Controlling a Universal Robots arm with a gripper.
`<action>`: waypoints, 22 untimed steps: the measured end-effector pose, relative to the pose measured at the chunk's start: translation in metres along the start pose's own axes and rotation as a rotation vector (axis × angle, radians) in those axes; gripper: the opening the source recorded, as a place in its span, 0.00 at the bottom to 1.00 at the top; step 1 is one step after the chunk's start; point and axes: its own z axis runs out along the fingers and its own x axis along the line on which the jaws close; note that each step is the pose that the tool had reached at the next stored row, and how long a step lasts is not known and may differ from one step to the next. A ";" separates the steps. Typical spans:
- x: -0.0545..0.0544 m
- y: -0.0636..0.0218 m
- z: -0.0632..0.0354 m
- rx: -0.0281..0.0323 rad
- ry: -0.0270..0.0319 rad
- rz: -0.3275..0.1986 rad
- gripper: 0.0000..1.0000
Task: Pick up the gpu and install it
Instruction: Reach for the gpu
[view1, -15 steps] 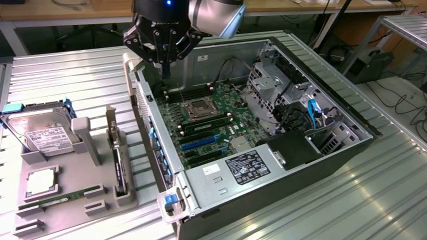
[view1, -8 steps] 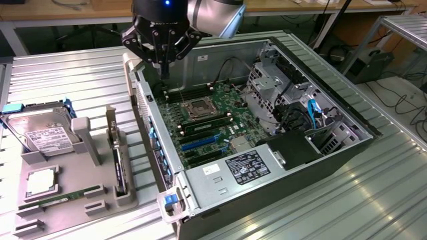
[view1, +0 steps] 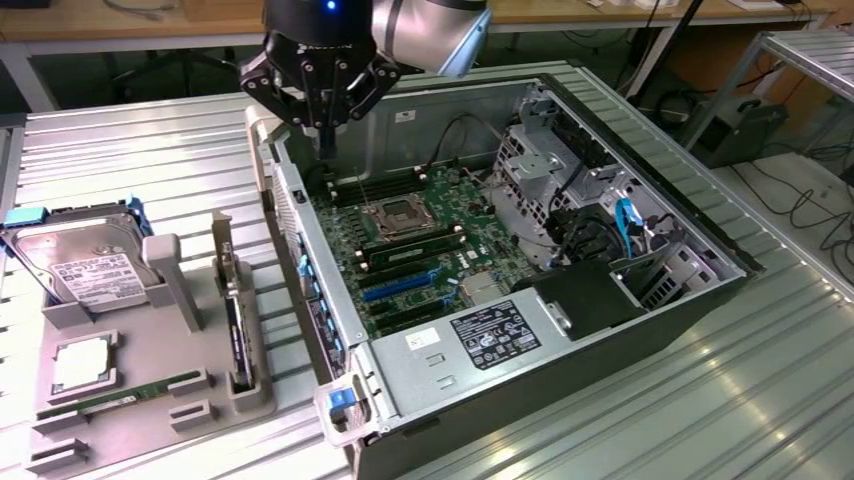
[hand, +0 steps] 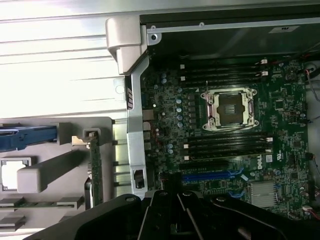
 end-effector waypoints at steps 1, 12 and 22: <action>0.000 0.0000 0.0000 0.0000 0.0000 0.000 0.11; 0.005 -0.0003 -0.0001 -0.0001 0.0000 0.000 0.11; 0.009 -0.0007 -0.0001 0.0000 0.0000 0.000 0.11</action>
